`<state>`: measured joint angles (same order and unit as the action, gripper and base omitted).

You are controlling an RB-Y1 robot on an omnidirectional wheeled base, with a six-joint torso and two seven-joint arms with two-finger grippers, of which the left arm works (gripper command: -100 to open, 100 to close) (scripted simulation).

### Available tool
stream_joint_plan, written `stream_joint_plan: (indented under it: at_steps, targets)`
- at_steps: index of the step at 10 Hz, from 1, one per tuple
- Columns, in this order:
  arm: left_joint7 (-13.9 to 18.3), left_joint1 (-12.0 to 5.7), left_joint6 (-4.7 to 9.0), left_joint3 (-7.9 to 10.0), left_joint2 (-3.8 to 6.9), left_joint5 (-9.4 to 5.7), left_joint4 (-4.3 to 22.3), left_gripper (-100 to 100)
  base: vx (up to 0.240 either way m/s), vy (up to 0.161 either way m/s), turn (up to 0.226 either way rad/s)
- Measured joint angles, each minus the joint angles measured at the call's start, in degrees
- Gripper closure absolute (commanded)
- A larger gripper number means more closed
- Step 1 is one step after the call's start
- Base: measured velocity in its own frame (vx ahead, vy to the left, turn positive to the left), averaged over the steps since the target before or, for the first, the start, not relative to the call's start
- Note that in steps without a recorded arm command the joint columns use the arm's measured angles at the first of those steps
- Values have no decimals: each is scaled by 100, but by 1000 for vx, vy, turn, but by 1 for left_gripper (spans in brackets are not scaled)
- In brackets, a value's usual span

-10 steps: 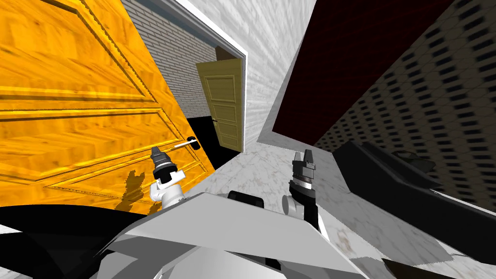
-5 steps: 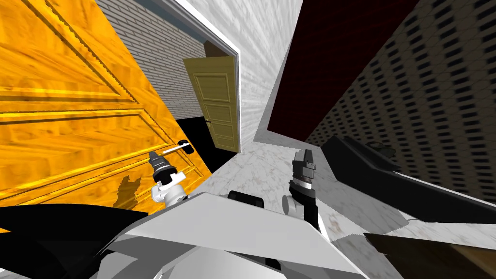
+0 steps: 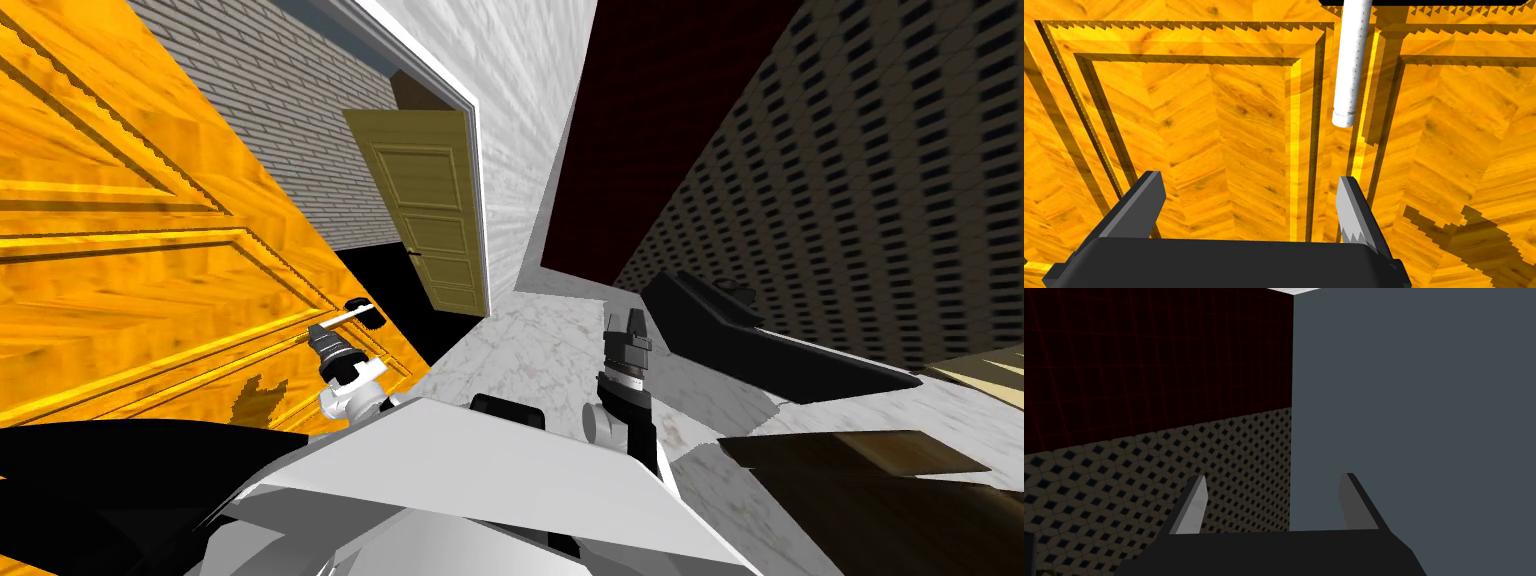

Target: Push the door open

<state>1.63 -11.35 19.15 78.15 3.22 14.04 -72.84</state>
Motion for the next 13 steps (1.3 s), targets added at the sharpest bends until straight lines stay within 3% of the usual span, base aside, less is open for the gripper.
stream_joint_plan:
  at_steps: [2,3,6,13]
  targets:
    - [-5,-123,-47,248,-19,66,174,-100,-6,83,-189]
    - [26,-126,-137,323,-88,92,110,-100,0,55,-117]
    - [-7,-292,-114,623,-138,164,374,-100,-4,41,-126]
    - [5,-244,-25,612,-19,133,497,-100,55,171,4]
